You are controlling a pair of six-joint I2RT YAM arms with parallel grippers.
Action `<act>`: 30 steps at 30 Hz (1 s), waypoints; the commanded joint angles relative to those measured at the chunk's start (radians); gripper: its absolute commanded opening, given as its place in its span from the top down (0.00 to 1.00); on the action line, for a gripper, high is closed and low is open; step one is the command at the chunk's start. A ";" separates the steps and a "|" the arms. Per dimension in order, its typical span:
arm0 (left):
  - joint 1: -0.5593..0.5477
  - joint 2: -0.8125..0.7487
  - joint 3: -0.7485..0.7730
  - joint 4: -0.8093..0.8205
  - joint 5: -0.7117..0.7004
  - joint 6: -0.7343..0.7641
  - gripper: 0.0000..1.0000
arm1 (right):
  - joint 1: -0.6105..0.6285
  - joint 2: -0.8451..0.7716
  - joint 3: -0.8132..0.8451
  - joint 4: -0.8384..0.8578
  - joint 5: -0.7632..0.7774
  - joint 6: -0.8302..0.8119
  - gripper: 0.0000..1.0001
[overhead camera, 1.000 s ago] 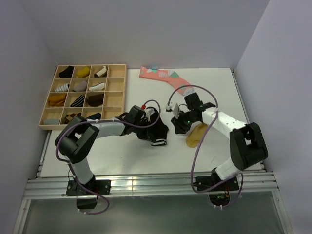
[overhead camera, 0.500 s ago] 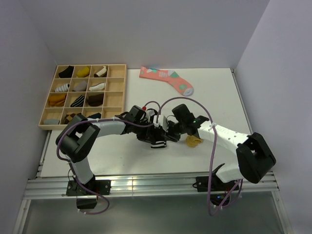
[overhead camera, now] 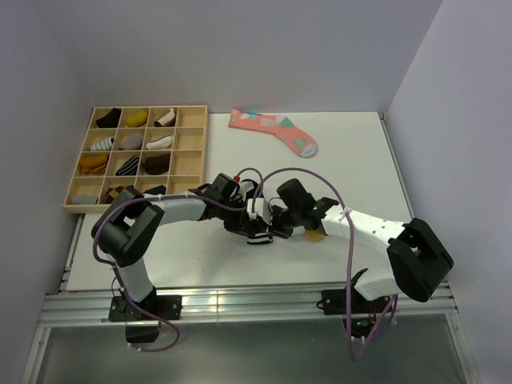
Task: Roll the socks
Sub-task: Roll the sock at the center of the board.
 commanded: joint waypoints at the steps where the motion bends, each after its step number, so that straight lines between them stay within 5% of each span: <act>1: -0.002 0.000 -0.017 -0.072 -0.019 0.045 1.00 | 0.012 -0.024 -0.003 0.032 0.014 -0.010 0.61; 19: -0.002 0.006 -0.041 -0.045 -0.002 0.042 1.00 | 0.047 -0.059 -0.037 0.031 0.086 -0.065 0.63; 30: -0.003 0.010 -0.041 -0.043 0.004 0.038 1.00 | 0.181 0.004 -0.054 0.080 0.197 -0.091 0.64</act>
